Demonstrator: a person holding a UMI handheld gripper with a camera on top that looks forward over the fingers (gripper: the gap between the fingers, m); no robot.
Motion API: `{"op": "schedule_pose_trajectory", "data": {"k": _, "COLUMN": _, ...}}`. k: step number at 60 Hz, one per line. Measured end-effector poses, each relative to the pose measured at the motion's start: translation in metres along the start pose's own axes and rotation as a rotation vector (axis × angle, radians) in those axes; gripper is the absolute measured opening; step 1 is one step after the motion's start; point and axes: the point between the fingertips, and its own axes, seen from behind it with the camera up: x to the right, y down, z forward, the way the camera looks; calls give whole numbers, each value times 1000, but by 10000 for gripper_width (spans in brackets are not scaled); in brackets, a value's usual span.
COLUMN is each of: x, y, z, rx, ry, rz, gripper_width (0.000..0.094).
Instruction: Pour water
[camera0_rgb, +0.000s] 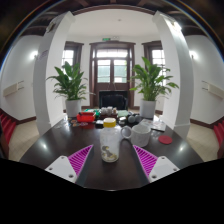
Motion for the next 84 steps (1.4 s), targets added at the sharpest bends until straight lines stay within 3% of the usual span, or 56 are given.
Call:
{"op": "schedule_pose_trajectory", "data": {"k": 3, "x": -37, "y": 51, "z": 24, "rx": -8, "ry": -9, "rz": 4, "gripper_width": 763}}
{"op": "schedule_pose_trajectory", "data": {"k": 6, "x": -47, "y": 63, "z": 40, "rx": -17, "ry": -18, "rz": 5, "gripper_width": 763}}
{"op": "schedule_pose_trajectory", "data": {"k": 28, "x": -44, "y": 53, "z": 140, "rx": 15, "ry": 5, "rz": -7, "gripper_width": 761}}
{"op": "schedule_pose_trajectory", "data": {"k": 33, "x": -44, "y": 49, "z": 154, "rx": 30, "ry": 12, "rz": -9, "gripper_width": 715}}
{"op": "schedule_pose_trajectory", "data": {"k": 36, "x": -39, "y": 49, "z": 159, "rx": 32, "ry": 38, "rz": 0, "gripper_width": 588}}
{"op": "schedule_pose_trajectory", "data": {"k": 50, "x": -39, "y": 46, "z": 166, "rx": 75, "ry": 17, "rz": 13, "gripper_width": 458}}
{"op": "schedule_pose_trajectory", "data": {"k": 65, "x": -39, "y": 45, "z": 165, "rx": 91, "ry": 6, "rz": 41, "gripper_width": 435}}
{"op": "schedule_pose_trajectory", "data": {"k": 78, "x": -51, "y": 25, "z": 182, "rx": 50, "ry": -54, "rz": 465, "gripper_width": 438}}
{"op": "schedule_pose_trajectory", "data": {"k": 84, "x": -42, "y": 5, "z": 195, "rx": 89, "ry": -113, "rz": 740, "gripper_width": 436}}
